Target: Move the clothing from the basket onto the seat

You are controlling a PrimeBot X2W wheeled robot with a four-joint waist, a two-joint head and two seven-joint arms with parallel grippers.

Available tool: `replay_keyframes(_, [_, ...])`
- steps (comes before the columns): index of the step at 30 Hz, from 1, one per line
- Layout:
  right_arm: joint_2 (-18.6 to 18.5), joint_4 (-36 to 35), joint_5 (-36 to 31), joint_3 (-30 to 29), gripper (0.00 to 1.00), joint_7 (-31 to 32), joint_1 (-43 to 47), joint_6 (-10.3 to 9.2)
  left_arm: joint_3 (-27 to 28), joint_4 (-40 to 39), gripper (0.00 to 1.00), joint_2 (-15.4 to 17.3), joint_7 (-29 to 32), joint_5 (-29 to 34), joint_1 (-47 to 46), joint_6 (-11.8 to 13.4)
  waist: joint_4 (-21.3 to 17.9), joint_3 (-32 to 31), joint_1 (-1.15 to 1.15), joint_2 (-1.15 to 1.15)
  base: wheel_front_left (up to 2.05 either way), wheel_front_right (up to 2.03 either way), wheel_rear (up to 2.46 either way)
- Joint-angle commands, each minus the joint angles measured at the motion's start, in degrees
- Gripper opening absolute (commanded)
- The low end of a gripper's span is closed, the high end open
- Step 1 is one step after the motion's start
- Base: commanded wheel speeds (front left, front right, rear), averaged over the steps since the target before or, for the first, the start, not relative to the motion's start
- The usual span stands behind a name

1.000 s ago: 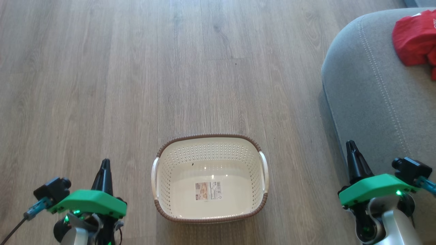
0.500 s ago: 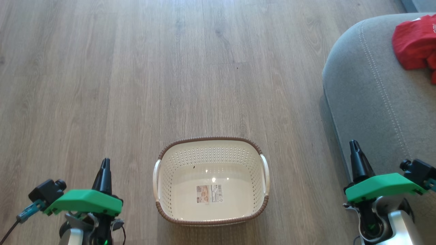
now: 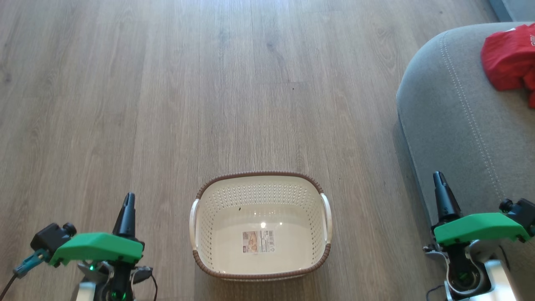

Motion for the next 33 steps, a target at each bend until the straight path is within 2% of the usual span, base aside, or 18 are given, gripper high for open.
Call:
replay_keyframes(1, [0.02, -2.36, 1.58, 0.46, 0.00, 0.54, -0.81, 0.00, 1.44, -2.26, 0.00, 0.50, 0.41, -1.38, -1.18, -0.36, 0.03, -0.07, 0.00, 0.00, 0.00, 0.00, 0.00])
replay_keyframes(33, [0.08, -4.22, 24.24, -0.87, 0.00, 5.94, -0.20, -0.01, 2.79, -4.70, 0.00, 0.60, 5.80, -21.46, -0.66, -2.02, 0.87, -2.28, 0.00, 0.00, 0.00, 0.00, 0.00])
